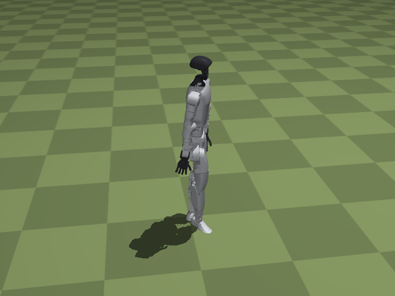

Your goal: Upper body actions

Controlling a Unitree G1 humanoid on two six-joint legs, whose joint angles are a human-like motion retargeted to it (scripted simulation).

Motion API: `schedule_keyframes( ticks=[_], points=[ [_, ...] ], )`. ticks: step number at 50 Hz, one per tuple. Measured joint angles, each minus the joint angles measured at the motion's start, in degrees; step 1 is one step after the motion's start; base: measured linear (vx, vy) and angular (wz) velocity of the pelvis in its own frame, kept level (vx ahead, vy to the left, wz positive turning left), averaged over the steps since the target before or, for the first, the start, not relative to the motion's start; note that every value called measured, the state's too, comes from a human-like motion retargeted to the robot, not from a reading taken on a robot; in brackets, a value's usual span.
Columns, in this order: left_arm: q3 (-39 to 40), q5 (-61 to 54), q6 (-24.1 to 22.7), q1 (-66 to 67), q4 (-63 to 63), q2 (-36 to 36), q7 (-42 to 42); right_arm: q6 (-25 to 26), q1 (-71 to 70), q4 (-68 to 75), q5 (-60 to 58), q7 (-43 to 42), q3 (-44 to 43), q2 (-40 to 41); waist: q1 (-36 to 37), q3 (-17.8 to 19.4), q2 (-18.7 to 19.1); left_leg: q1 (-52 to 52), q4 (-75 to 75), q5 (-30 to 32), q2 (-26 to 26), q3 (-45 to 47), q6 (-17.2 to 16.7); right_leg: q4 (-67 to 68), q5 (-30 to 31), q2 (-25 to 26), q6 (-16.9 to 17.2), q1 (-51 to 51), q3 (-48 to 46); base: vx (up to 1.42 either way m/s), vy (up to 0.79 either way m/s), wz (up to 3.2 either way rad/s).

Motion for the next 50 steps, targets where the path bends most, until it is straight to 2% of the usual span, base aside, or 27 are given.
schedule_keyframes(
  ticks=[5,9,13,18,22,25,30,33,36,37,38,39,40,42,45,50],
  points=[
    [-1.0,2.7,0.4,-1.0,-0.2,-0.1,1.2,0.0,-1.2,-0.8,0.9,0.7,-0.2,0.1,-4.4,0.1,1.5,0.6,0.2,0.9,0.9,0.4,-1.0,-0.1,-0.7,0.9,0.2,0.3,1.1,0.14,-0.17,-0.05],
    [-1.8,3.7,0.5,-0.3,-0.3,-0.9,1.2,0.7,-0.9,-0.5,1.2,0.9,-1.3,0.0,-3.1,-1.3,1.5,1.4,1.3,1.1,1.2,0.9,-1.2,0.2,-1.5,1.0,-0.6,-0.3,3.0,0.27,-0.18,-0.33],
    [-2.3,3.3,0.6,1.0,-0.3,-1.3,1.3,1.0,-0.9,-0.9,0.9,1.3,-1.9,0.0,0.1,-1.2,-0.5,3.0,4.4,3.9,1.4,-3.8,1.7,0.4,-1.5,-0.3,-1.9,-0.1,6.7,0.24,-0.16,-0.79],
    [-0.3,4.3,3.8,2.3,-0.1,-1.3,6.8,0.9,-2.9,-2.5,0.1,2.1,-0.4,0.5,3.2,0.4,-4.8,3.5,11.9,7.8,2.0,-11.7,8.0,1.2,-1.0,-3.7,-3.1,-0.2,14.2,0.15,-0.09,-1.25],
    [-0.3,4.7,4.2,2.0,0.7,-1.1,8.1,0.3,-4.4,-5.0,0.1,3.2,0.4,0.7,6.1,2.9,-4.8,-3.9,23.3,7.1,5.0,-29.7,4.7,1.0,0.2,-2.9,-4.0,-0.3,19.4,0.1,0.0,-1.22],
    [-0.6,4.9,4.3,1.6,0.5,-1.2,7.2,0.0,-4.8,-6.2,0.1,3.3,0.5,0.6,8.7,4.2,-4.0,-10.0,27.4,5.8,4.3,-40.6,2.0,0.7,1.3,-2.0,-4.4,-0.9,22.1,0.02,0.06,-1.08],
    [-0.6,4.8,3.8,1.5,-0.9,-1.3,6.6,0.2,-4.9,-5.5,0.3,3.2,1.0,0.1,11.8,5.0,-2.8,-13.6,22.0,3.3,1.3,-47.2,0.7,0.4,2.7,-0.5,-4.3,-2.0,24.8,0.03,0.09,-0.84],
    [-0.7,4.5,3.6,1.0,-1.2,-1.4,6.2,0.6,-4.9,-4.3,0.0,2.9,0.9,-0.1,12.9,5.1,-1.3,-16.1,17.6,2.0,-0.5,-52.6,-2.1,0.6,2.8,1.2,-4.2,-2.7,26.2,0.02,0.1,-0.57],
    [-1.2,3.9,3.4,0.8,-1.3,-1.6,6.1,0.8,-4.5,-3.6,-0.2,2.6,1.1,0.1,12.0,5.4,-0.1,-16.3,11.9,2.2,-1.4,-53.7,-4.1,0.8,2.5,2.6,-4.0,-2.3,25.2,0.02,0.1,-0.18],
    [-1.2,3.7,3.3,0.7,-1.2,-1.6,6.1,0.9,-4.4,-3.4,-0.2,2.6,1.3,0.1,11.6,5.5,0.3,-15.6,9.6,4.0,-1.6,-52.6,-4.2,0.8,2.4,3.1,-4.0,-2.0,24.8,0.04,0.05,-0.23],
    [-1.2,3.7,3.3,0.6,-1.1,-1.6,6.0,1.0,-4.5,-3.1,-0.2,2.6,1.5,0.1,11.3,5.8,0.5,-14.6,7.2,8.3,-2.0,-50.7,-3.7,0.9,2.2,3.4,-3.9,-1.4,24.5,0.06,0.05,-0.21],
    [-1.3,3.7,3.2,0.8,-0.9,-1.6,5.9,1.0,-4.3,-2.8,-0.4,2.6,1.7,0.1,10.6,5.7,0.7,-13.1,4.9,9.0,-2.8,-51.0,-3.1,1.1,1.9,3.7,-3.8,-1.0,24.2,0.07,0.07,-0.11],
    [-1.4,3.9,3.1,1.1,-0.7,-1.6,5.8,1.1,-4.0,-2.6,-0.7,2.7,1.8,0.1,9.7,5.4,1.0,-11.5,2.7,7.8,-3.6,-52.4,-2.5,1.3,1.6,4.0,-3.6,-0.6,24.0,0.14,0.14,-0.2],
    [-0.7,4.6,3.2,1.9,0.2,-1.9,4.9,1.5,-3.4,-2.1,-1.8,2.6,2.6,-0.1,8.1,3.8,1.6,-9.3,0.9,7.9,-2.8,-45.5,-2.8,2.1,0.9,4.5,-3.4,-0.4,25.3,0.2,0.15,-0.41],
    [0.2,5.7,3.5,2.3,1.5,-1.9,4.5,1.7,-2.2,-1.8,-1.3,1.8,3.2,0.3,4.9,0.7,2.5,-10.1,0.8,6.7,-3.0,-48.6,-1.7,3.0,-0.2,5.0,-3.1,-1.2,25.6,0.12,0.07,-0.17],
    [0.0,6.3,3.4,0.6,-0.3,-0.5,5.1,1.2,-1.8,-0.7,2.1,2.0,3.7,0.9,5.7,2.0,1.0,-8.7,2.7,4.5,-3.6,-48.2,-0.7,3.6,-0.3,4.5,-3.0,-0.1,26.4,-0.03,0.06,-0.35]
  ],
)
